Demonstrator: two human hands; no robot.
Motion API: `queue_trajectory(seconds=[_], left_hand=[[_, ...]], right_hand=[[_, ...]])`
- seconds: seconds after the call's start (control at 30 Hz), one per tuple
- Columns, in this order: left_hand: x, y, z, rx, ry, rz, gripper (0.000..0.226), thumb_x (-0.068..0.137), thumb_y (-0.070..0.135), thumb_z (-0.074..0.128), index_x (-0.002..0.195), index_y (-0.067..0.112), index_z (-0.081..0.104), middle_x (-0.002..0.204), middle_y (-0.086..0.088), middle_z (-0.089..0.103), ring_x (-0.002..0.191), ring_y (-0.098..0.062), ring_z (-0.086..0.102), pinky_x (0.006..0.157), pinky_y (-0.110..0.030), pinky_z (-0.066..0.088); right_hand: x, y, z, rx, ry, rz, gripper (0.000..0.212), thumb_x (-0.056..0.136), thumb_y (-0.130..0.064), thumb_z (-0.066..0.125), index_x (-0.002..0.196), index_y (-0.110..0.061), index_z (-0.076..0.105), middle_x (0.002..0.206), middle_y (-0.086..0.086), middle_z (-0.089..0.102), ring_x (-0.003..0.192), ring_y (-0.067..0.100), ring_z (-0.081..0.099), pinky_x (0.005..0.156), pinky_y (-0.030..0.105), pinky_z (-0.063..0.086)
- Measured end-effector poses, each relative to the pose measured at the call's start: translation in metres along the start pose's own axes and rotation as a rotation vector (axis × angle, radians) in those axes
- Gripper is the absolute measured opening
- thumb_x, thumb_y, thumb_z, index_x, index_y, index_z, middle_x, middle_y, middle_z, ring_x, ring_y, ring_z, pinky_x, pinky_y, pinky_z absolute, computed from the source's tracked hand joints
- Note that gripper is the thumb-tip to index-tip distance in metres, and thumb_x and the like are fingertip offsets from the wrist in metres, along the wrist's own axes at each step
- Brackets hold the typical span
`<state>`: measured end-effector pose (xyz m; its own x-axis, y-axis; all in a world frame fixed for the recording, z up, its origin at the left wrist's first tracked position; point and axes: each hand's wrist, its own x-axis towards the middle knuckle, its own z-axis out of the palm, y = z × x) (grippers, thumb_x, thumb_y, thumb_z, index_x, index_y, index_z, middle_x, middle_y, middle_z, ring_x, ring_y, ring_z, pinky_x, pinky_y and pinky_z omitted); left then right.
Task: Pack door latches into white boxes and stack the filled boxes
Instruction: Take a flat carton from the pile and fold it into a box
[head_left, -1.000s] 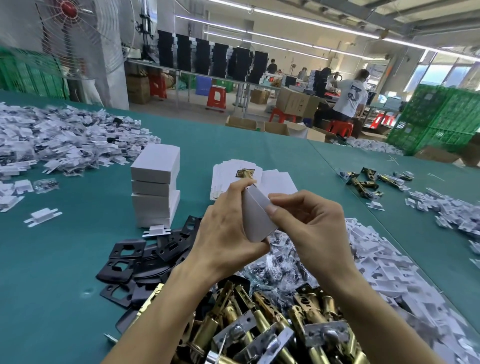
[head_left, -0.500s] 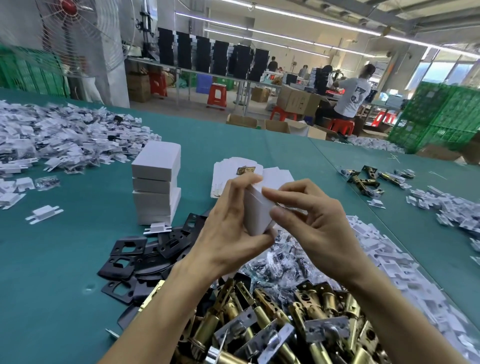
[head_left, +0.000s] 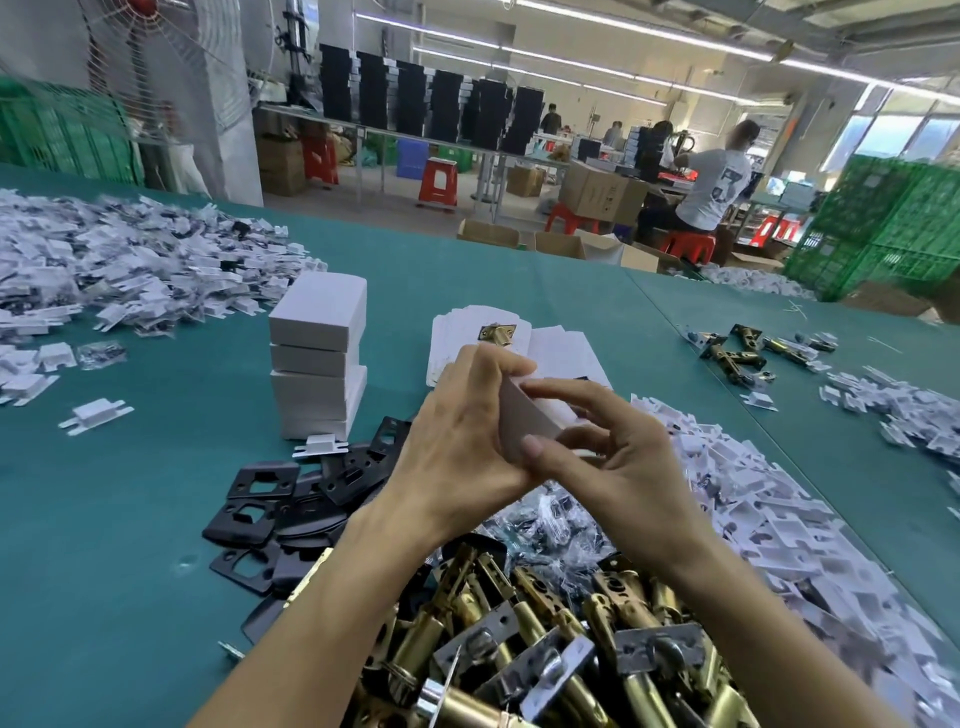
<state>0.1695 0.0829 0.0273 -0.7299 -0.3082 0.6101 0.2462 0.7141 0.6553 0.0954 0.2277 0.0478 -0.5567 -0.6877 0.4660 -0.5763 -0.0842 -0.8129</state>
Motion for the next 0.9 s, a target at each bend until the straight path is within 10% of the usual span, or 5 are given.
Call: queue_trajectory(seconds=[0.23,0.4,0.57,0.7,0.9], left_hand=[[0.004,0.005,-0.001,-0.132,0.145,-0.046,0.089,0.064,0.057,0.084,0.132,0.039,0.03,0.136,0.005,0.039,0.125,-0.005,0.044,0.097,-0.009,0.04],[0.014,0.007,-0.009,-1.018,-0.069,-0.738,0.083,0.069,0.078,0.06,0.133,0.028,0.047,0.13,-0.015,0.06,0.107,-0.032,0.068,0.078,-0.046,0.06],[0.012,-0.003,-0.017,-1.615,-0.231,-0.811,0.081,0.077,0.07,0.059,0.127,0.006,0.061,0.11,-0.018,0.067,0.092,-0.033,0.068,0.081,-0.053,0.058],[0.015,-0.005,-0.018,-1.403,-0.037,-0.879,0.059,0.07,0.045,0.071,0.112,0.004,0.062,0.091,-0.013,0.066,0.085,-0.027,0.063,0.09,-0.056,0.051],[0.017,-0.013,-0.031,-1.053,0.244,-0.794,0.066,0.064,0.03,0.074,0.127,0.024,0.055,0.111,-0.013,0.059,0.102,-0.033,0.06,0.071,-0.061,0.059]], right_hand=[[0.007,-0.004,-0.008,-0.141,0.267,-0.079,0.062,0.086,-0.001,0.072,0.131,-0.039,0.054,0.113,-0.013,0.067,0.099,0.006,0.068,0.068,0.025,0.06],[0.007,-0.003,-0.006,-0.294,0.269,-0.36,0.055,0.083,-0.002,0.072,0.132,-0.022,0.054,0.125,-0.009,0.061,0.117,0.005,0.061,0.087,0.029,0.059],[0.005,0.003,0.007,-0.482,-0.017,-0.44,0.056,0.076,0.012,0.074,0.12,-0.02,0.06,0.129,0.001,0.06,0.124,0.011,0.056,0.093,0.011,0.047],[0.006,0.0,0.005,-0.521,-0.268,-0.181,0.039,0.087,-0.021,0.073,0.122,-0.028,0.058,0.134,-0.012,0.057,0.126,-0.001,0.05,0.103,0.016,0.041],[0.001,-0.008,0.013,-0.483,-0.43,0.164,0.023,0.093,-0.047,0.061,0.108,-0.03,0.064,0.082,-0.013,0.066,0.073,-0.001,0.062,0.061,0.017,0.049]])
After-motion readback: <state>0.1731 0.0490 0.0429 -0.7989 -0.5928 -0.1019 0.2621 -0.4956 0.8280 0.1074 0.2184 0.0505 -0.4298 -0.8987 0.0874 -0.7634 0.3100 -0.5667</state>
